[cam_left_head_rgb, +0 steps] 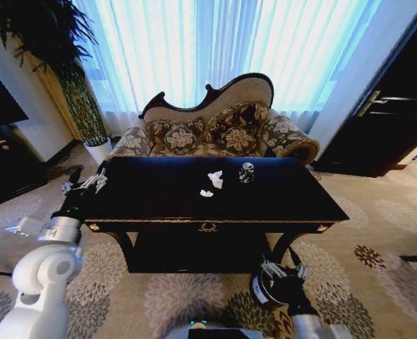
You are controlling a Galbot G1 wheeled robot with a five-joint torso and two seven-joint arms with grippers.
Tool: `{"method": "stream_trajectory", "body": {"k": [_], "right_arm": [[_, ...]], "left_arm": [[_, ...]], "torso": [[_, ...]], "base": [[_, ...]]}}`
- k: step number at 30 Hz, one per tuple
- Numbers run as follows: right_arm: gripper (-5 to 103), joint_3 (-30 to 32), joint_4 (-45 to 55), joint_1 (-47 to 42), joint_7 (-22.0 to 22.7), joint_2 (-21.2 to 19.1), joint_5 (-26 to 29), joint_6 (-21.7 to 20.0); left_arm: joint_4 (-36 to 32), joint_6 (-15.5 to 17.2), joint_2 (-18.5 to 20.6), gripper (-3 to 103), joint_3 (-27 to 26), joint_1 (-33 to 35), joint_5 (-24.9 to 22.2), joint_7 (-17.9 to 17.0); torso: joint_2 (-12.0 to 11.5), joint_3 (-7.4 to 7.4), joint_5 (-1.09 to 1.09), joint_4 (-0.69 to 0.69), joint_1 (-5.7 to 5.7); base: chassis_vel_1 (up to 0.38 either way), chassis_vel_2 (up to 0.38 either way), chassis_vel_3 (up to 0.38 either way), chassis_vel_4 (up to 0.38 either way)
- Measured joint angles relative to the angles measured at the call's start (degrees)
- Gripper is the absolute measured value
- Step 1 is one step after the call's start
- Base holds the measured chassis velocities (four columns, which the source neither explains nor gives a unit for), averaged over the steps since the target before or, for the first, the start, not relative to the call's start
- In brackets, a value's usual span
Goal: Move to the front of the table and place the trash on the table into the trash bin.
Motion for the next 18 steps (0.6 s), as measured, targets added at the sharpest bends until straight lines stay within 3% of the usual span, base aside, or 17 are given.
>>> {"method": "stream_trajectory", "body": {"k": [5,12,18], "right_arm": [[100,0.0,3.9,1.8,1.0,-1.7,0.3,-3.2],[100,-0.2,5.4,9.0,2.7,-8.4,3.3,-8.6],[100,1.7,3.7,13.7,2.4,-12.6,5.1,-9.5]], "left_arm": [[0.5,0.0,0.2,100,0.0,-0.4,-0.1,0.2],[0.1,-0.9,-0.8,100,0.6,0.5,0.3,2.1],[0.4,-1.4,-0.7,100,0.7,0.5,0.5,3.2]], "torso": [[0.0,0.0,0.0,0.0,0.0],[0.0,0.0,0.02,0.0,0.0],[0.0,0.0,0.02,0.01,0.0]], "base": [[0.0,0.0,0.0,0.0],[0.0,0.0,0.0,0.0],[0.0,0.0,0.0,0.0]]}}
